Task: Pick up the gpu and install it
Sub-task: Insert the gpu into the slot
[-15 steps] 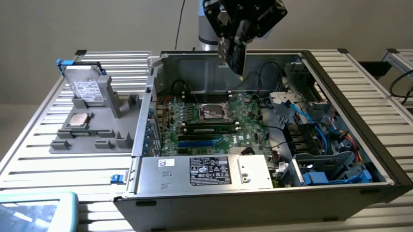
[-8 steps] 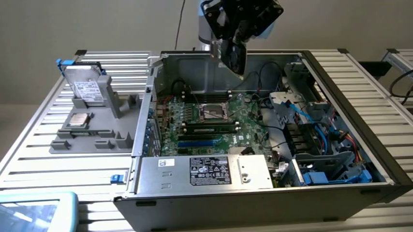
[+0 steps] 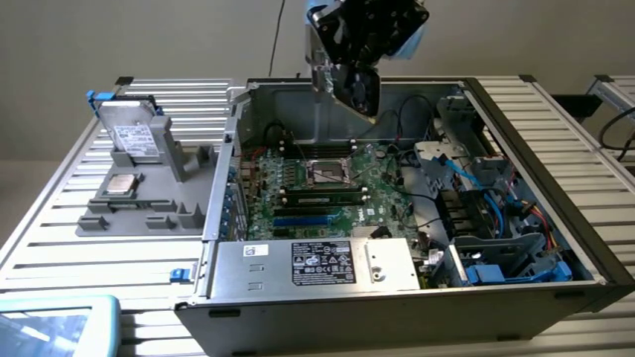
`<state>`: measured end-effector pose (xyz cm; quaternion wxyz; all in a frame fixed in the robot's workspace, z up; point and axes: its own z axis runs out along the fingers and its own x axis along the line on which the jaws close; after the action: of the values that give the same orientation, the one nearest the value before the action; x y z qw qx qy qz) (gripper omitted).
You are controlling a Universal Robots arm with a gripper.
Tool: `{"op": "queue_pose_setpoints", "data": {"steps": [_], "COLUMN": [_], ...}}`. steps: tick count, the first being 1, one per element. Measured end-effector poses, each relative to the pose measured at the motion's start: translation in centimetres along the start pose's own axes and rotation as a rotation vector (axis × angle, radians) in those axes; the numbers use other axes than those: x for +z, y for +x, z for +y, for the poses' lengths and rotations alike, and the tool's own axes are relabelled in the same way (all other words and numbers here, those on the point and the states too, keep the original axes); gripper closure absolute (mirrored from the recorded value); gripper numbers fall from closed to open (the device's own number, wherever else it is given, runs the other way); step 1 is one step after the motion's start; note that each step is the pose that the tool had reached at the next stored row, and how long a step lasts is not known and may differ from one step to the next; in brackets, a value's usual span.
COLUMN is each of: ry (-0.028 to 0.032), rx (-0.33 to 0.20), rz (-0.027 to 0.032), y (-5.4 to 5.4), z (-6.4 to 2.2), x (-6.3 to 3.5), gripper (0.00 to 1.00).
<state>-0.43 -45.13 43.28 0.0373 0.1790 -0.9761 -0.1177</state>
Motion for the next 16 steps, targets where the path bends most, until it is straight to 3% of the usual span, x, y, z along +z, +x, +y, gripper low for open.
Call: {"op": "queue_pose_setpoints", "data": {"steps": [16], "ry": [0.0071], "rx": [-0.282], "rz": [0.0701], "y": [-0.01], "z": [-0.09], "x": [0.35], "gripper": [0.73]}}
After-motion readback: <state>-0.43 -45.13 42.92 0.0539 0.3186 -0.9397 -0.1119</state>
